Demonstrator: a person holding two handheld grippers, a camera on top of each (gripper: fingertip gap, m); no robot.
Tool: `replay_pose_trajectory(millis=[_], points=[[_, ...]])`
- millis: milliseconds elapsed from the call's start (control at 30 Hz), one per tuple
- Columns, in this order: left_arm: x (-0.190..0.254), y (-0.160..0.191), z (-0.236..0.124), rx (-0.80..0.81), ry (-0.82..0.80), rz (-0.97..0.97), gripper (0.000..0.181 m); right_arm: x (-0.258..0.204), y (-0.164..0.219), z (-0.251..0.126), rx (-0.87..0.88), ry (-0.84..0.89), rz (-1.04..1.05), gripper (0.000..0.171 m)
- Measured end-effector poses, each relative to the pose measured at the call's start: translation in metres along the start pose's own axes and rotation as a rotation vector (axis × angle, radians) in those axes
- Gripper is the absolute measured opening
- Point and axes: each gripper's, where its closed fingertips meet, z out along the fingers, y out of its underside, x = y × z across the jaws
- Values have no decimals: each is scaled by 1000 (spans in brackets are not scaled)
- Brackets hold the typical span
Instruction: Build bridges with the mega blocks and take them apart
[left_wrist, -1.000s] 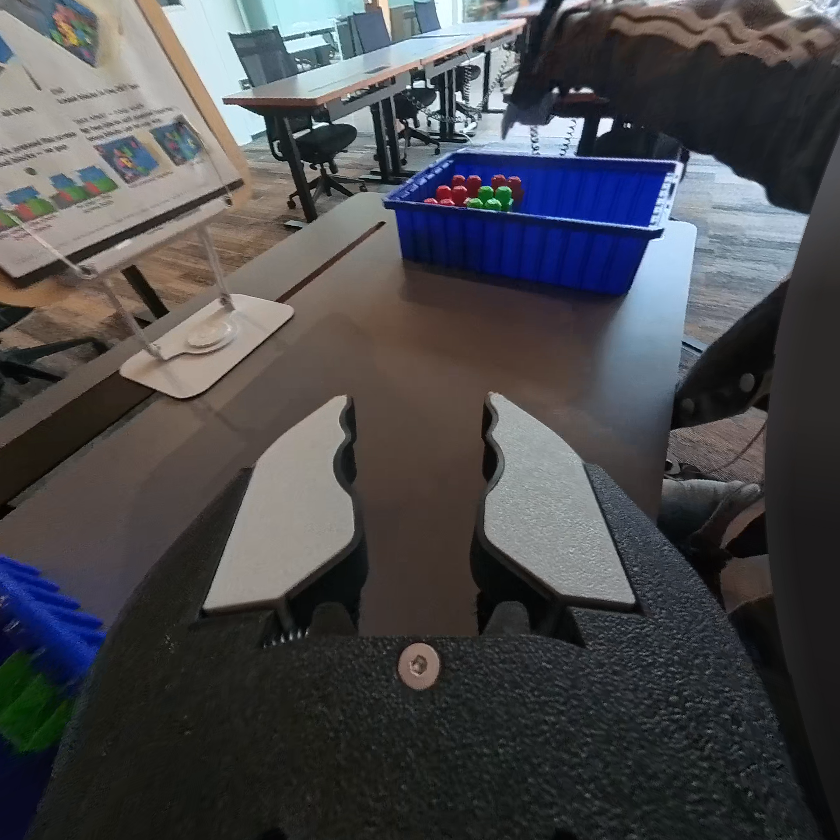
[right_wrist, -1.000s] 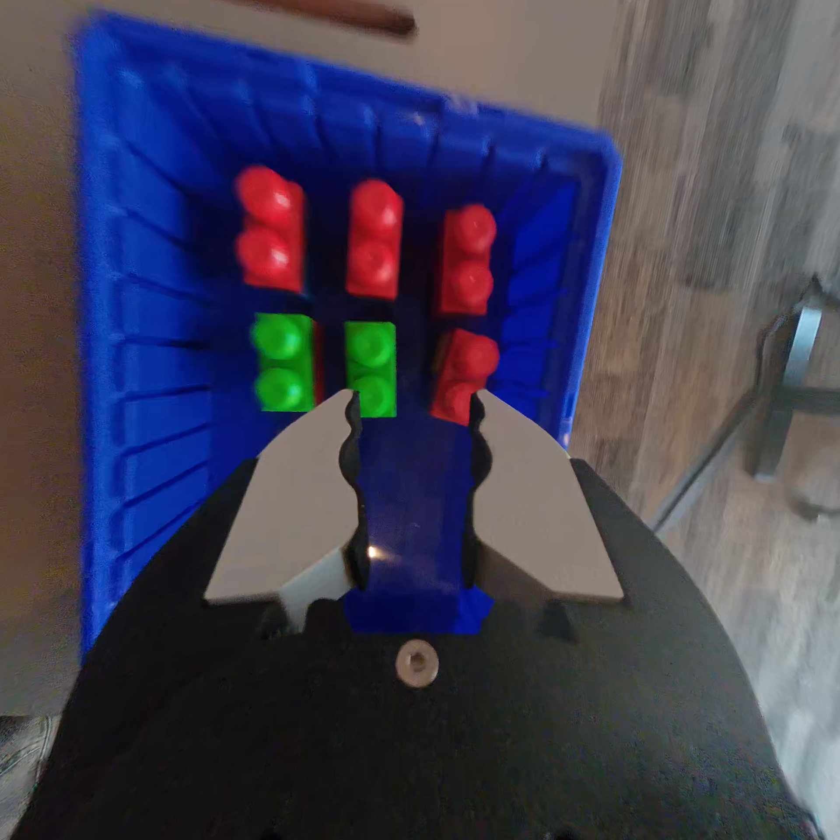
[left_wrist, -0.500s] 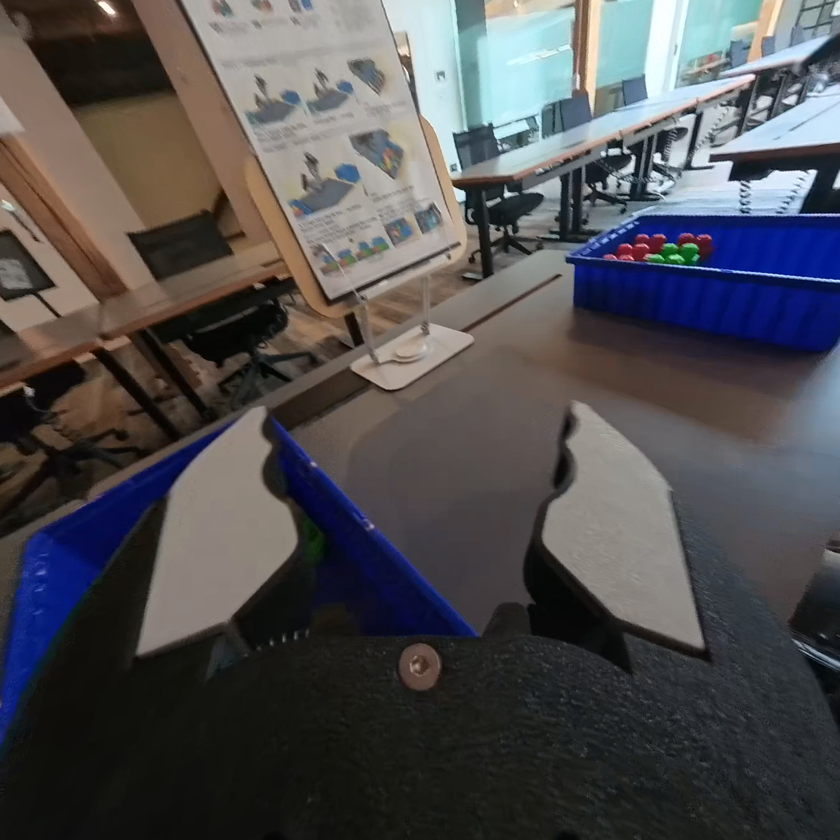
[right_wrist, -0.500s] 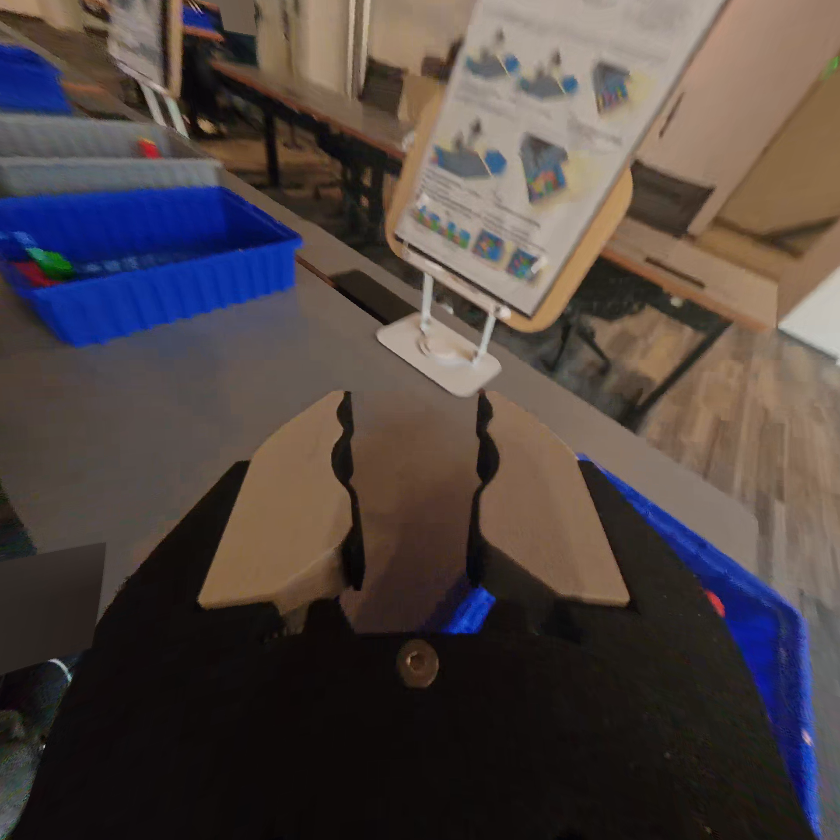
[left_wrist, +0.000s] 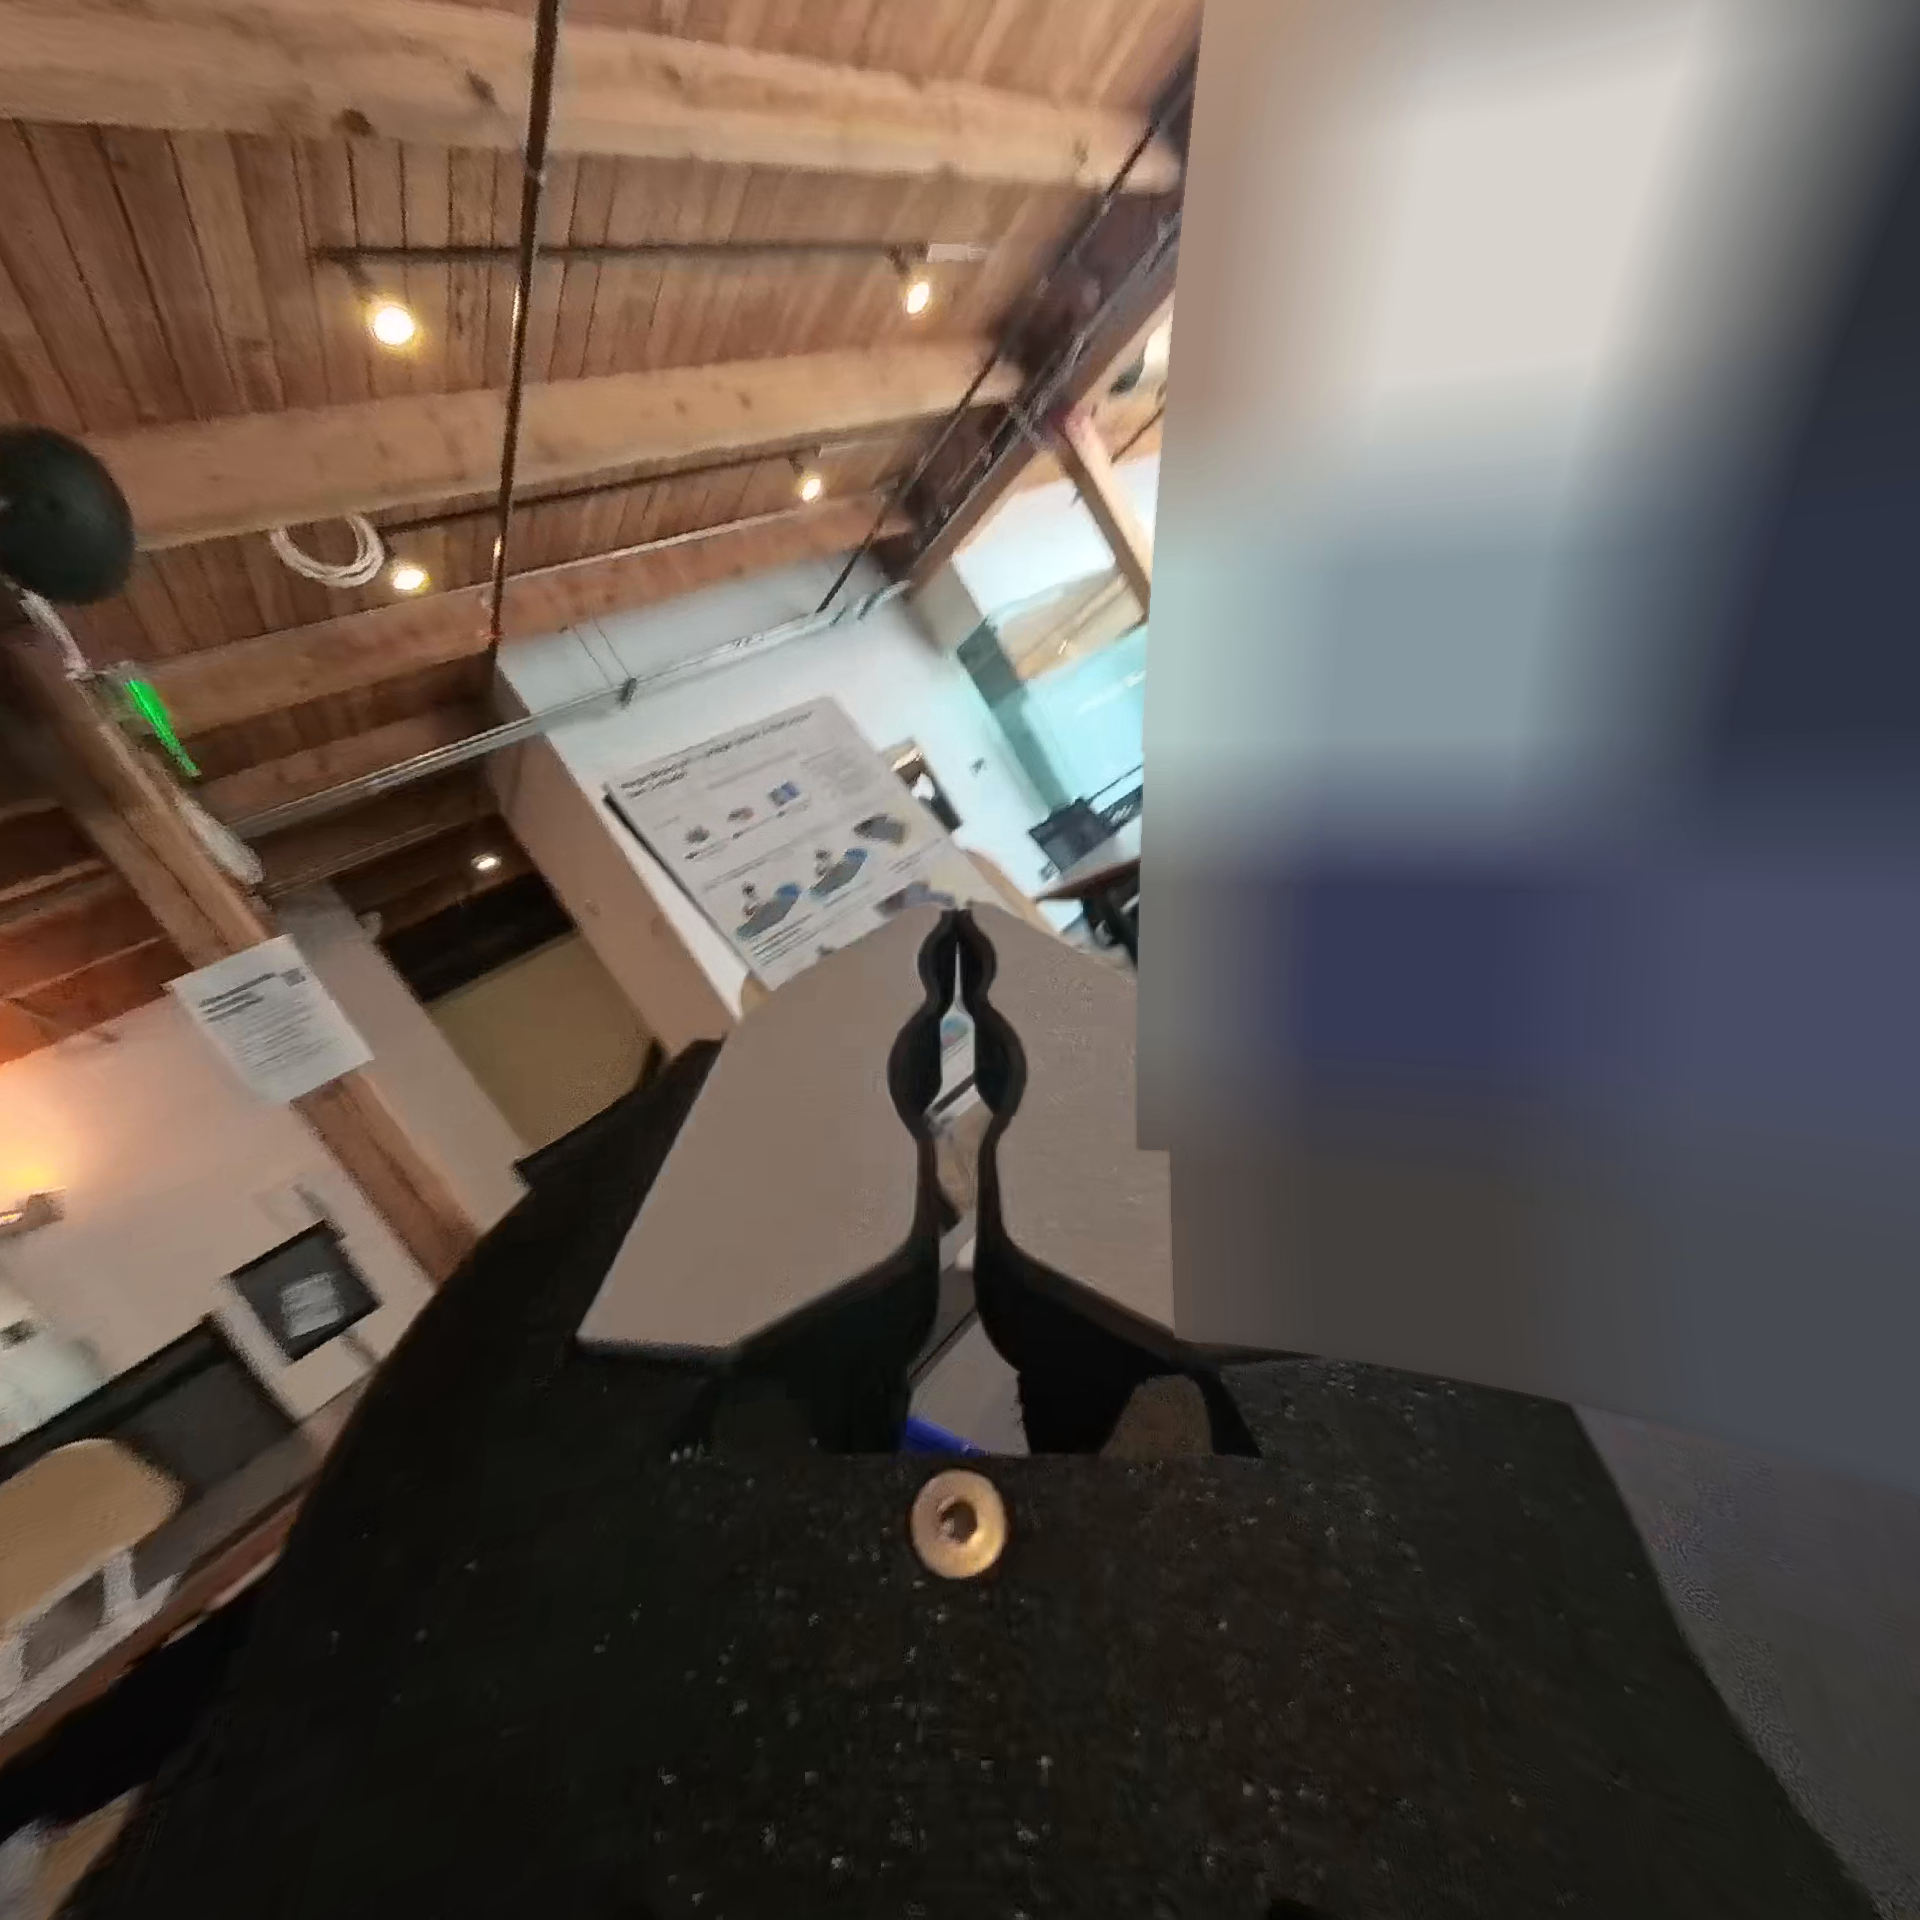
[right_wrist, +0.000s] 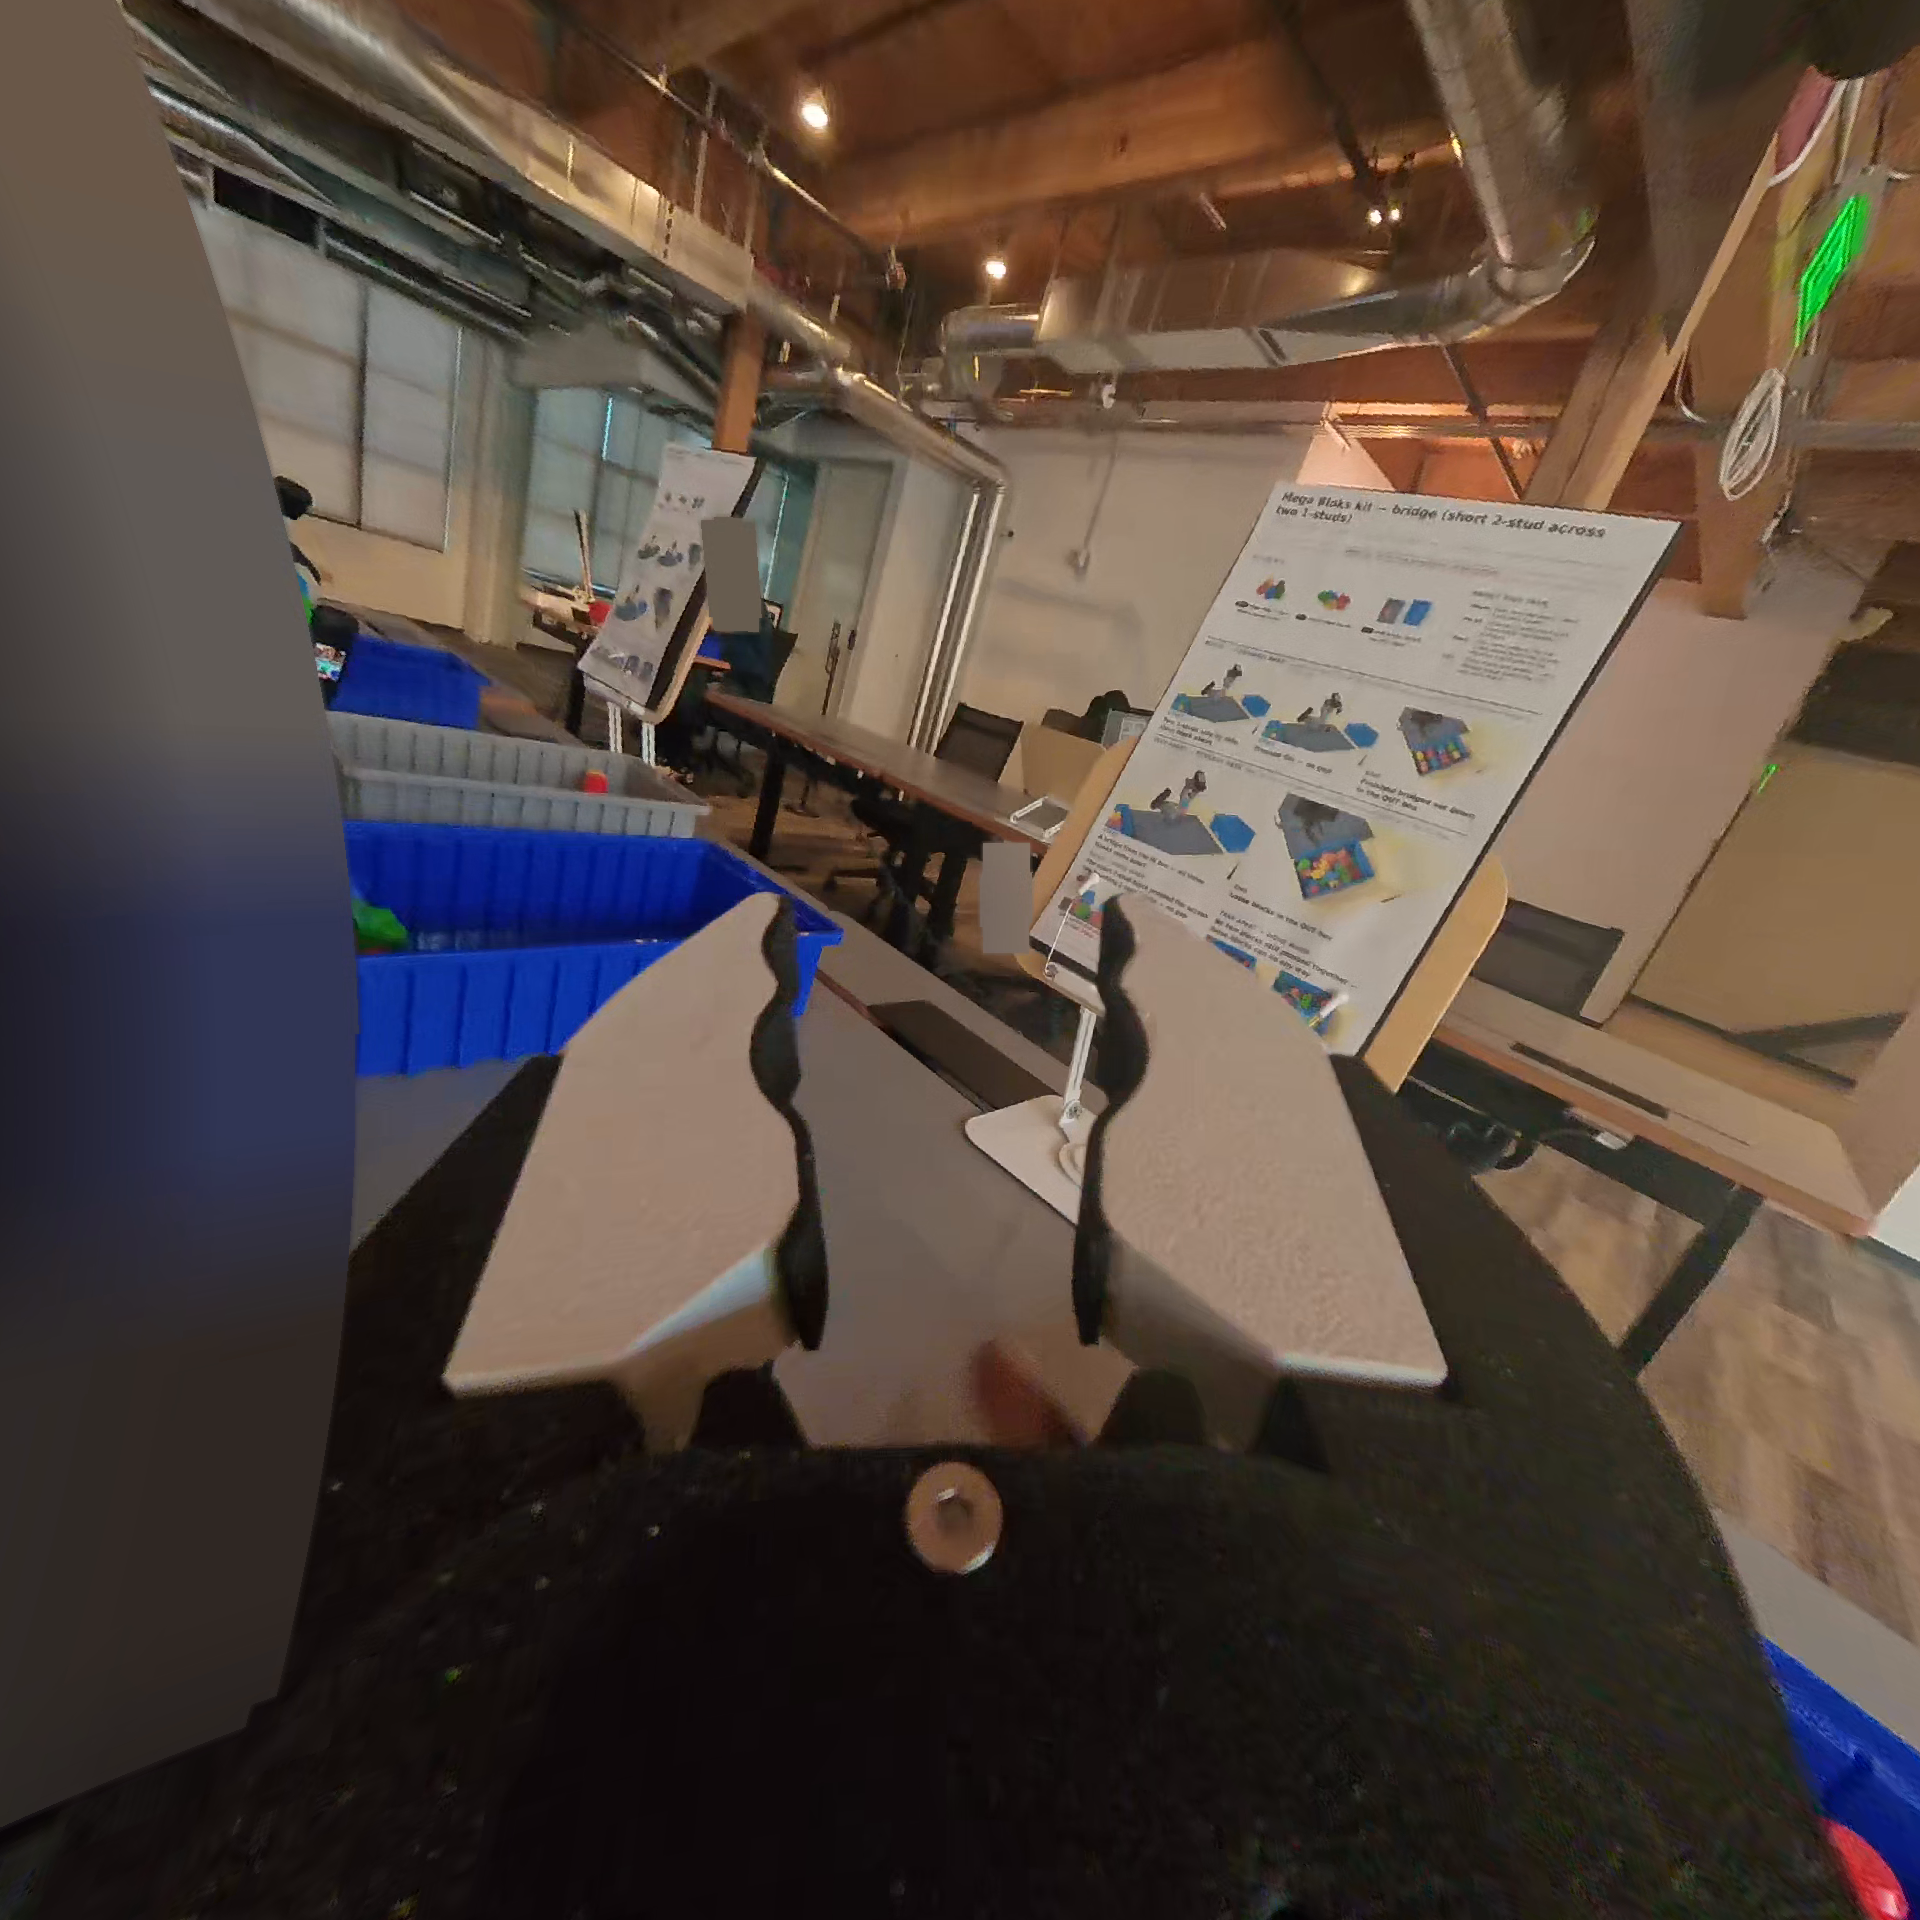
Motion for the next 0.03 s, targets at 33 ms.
replay_pose_trajectory(millis=[33], points=[[0, 3, -1, -32, 3, 34, 0, 0, 2, 0, -7, 4, 2, 54]])
